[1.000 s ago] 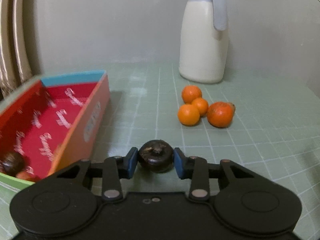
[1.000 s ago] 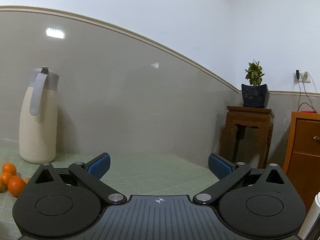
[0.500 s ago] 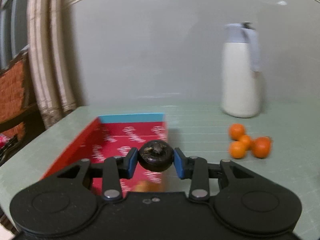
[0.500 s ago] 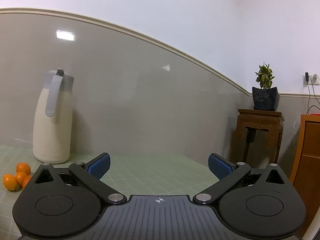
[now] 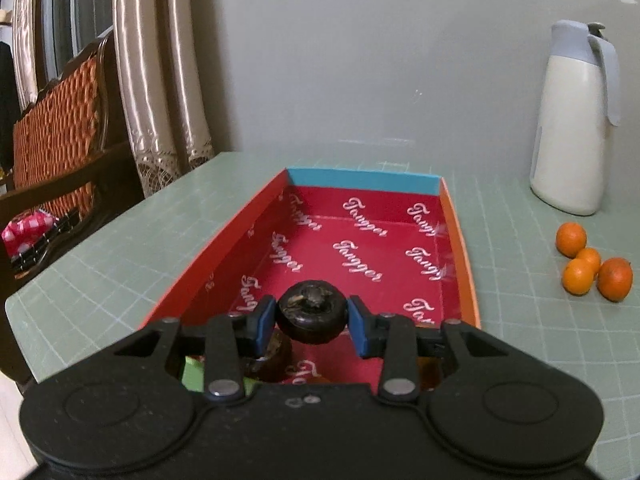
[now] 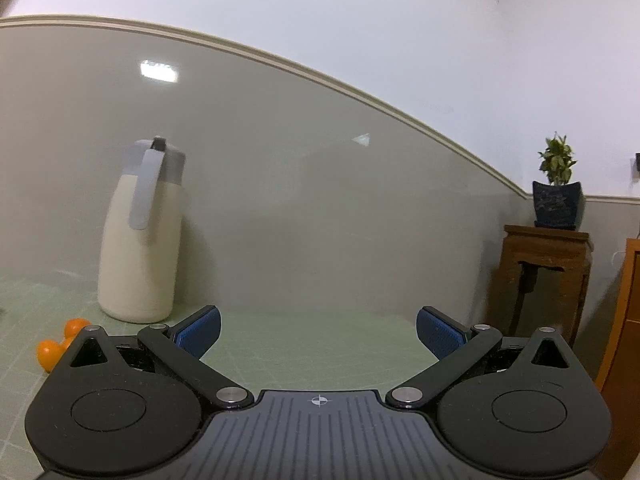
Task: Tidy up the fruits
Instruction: 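Lower the donut-shaped piece into the red box and open the left tool, then grasp the large mandarin orange with the right tool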
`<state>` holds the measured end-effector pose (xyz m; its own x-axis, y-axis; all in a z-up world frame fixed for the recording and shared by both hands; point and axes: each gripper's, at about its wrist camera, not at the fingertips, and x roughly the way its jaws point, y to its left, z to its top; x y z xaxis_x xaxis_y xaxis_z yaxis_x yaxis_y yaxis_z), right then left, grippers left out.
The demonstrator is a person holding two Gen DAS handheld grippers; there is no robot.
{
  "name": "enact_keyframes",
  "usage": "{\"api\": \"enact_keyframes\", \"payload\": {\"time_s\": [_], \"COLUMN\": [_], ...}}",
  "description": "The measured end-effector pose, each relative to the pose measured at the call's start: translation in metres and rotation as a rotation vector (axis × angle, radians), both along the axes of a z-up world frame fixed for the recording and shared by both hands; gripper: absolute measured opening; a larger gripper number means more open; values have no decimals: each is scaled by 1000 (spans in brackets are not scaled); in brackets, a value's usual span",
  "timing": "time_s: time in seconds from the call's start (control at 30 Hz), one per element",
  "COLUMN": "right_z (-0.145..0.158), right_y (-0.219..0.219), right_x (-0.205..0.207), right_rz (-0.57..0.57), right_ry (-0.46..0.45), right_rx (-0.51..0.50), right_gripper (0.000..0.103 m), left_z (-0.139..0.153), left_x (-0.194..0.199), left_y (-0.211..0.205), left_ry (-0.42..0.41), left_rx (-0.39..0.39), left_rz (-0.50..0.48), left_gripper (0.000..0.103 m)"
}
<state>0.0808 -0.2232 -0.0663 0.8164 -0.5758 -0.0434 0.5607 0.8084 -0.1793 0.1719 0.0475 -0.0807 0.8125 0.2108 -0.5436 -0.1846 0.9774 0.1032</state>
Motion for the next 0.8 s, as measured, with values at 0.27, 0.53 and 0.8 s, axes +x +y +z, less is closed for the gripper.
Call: {"api": "enact_keyframes", "payload": {"time_s": [0.27, 0.53, 0.8], "right_z": [-4, -3, -3], "right_y": [7, 5, 0], "right_x": [9, 27, 76], "right_rz": [47, 208, 431], "right_ry": [31, 128, 272], "right_rx": [1, 142, 427], "right_gripper": [103, 103, 103], "left_z": [4, 22, 18], "left_x": [-10, -37, -50], "left_y": [14, 35, 60], "left_ry": [-16, -103, -175], "left_rx": [-42, -63, -34], "left_rz": [19, 93, 185], "left_gripper": [47, 85, 91]}}
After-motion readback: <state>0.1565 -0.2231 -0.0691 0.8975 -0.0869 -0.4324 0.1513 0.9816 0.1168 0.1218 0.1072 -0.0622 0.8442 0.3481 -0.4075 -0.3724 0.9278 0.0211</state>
